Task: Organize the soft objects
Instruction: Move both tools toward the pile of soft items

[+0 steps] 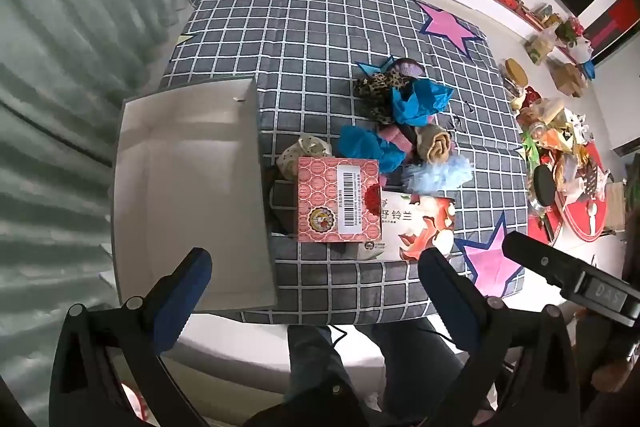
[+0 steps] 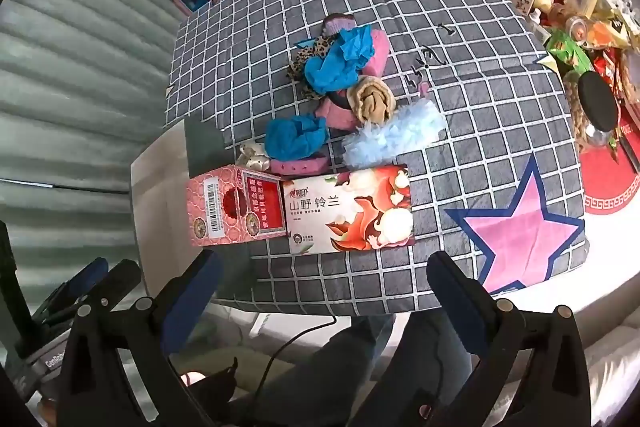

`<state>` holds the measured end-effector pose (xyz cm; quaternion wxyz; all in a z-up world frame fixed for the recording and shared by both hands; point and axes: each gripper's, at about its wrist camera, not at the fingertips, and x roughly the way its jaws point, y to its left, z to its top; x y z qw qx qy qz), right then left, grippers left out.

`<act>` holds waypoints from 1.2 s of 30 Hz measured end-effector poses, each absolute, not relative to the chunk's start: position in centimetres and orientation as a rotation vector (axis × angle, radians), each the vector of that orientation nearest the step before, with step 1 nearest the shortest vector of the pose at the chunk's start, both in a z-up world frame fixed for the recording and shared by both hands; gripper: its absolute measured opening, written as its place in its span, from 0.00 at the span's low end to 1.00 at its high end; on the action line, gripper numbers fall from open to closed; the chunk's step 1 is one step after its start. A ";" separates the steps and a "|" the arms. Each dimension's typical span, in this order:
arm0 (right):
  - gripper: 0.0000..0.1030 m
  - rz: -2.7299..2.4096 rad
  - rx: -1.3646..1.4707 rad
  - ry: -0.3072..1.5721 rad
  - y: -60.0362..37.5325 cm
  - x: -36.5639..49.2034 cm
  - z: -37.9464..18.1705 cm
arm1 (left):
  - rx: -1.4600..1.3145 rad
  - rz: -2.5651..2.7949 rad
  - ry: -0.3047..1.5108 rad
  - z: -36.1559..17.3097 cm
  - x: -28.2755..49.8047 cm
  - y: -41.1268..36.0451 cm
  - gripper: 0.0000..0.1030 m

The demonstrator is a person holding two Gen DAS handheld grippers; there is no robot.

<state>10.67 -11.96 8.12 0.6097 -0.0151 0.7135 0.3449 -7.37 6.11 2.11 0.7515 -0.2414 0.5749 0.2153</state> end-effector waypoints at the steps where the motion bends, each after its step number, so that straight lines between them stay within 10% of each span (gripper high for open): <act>1: 1.00 0.795 -0.032 1.650 -12.0 10.6 8.1 | -0.525 0.468 1.256 2.1 -7.4 6.1 1.00; 36: 1.00 0.702 -0.043 1.676 -12.4 9.7 7.7 | -0.475 0.409 1.272 1.5 -6.8 7.1 1.00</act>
